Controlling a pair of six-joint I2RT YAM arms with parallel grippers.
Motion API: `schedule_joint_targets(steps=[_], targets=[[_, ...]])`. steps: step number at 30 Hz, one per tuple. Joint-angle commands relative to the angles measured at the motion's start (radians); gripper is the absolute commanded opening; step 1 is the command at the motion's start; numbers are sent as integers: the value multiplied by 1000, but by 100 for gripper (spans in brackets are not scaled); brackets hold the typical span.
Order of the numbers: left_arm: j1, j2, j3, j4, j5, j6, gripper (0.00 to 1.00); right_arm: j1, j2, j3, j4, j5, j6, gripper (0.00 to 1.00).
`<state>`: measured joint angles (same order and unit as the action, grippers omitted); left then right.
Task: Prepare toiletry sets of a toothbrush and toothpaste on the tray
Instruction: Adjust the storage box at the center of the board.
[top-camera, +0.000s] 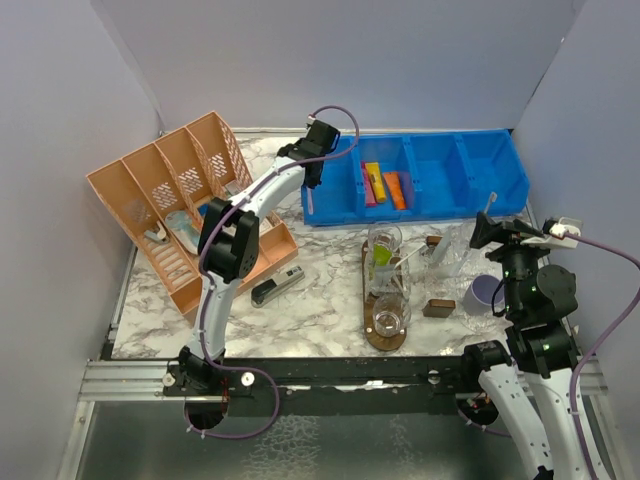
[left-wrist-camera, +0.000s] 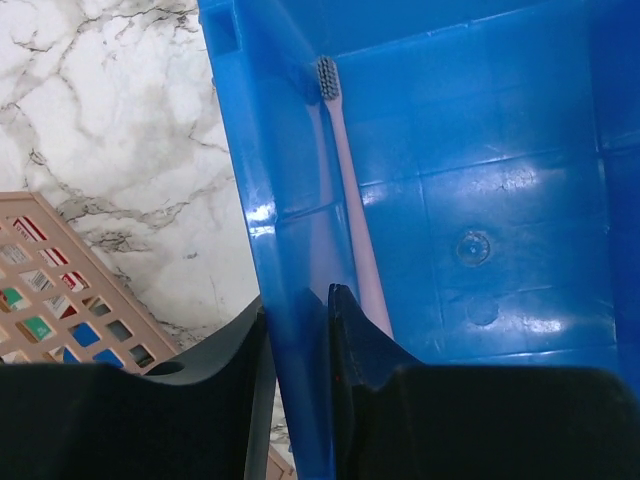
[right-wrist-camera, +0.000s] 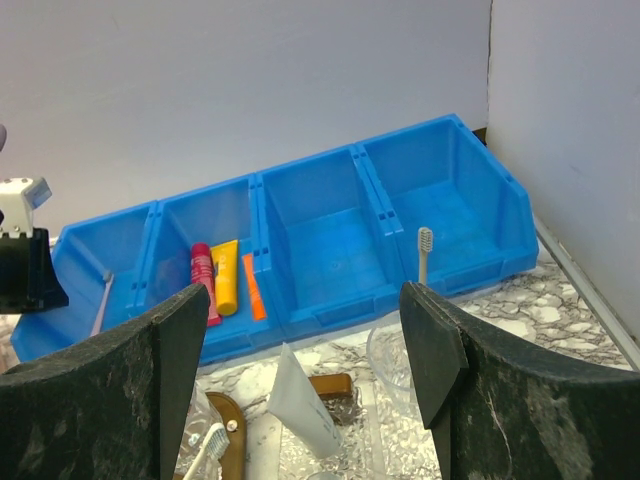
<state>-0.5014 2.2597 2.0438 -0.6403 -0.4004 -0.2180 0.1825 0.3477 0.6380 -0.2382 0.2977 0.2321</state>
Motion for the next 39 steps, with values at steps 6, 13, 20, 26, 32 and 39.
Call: schedule_joint_targets(steps=[6,13,20,26,32,39], targets=[[-22,-106,60,63,-91,96,0,8,7,-7,20,6,8,77],[-23,-145,19,116,-104,93,0,8,11,-7,18,5,11,77],[11,-36,-9,97,-50,81,0,8,10,-9,16,3,11,77],[2,-70,102,22,-42,71,0,8,14,-8,17,1,11,77],[-11,-176,-20,142,-91,97,0,8,12,-8,19,2,11,77],[1,-51,-24,74,-72,84,0,8,15,-8,15,2,12,77]])
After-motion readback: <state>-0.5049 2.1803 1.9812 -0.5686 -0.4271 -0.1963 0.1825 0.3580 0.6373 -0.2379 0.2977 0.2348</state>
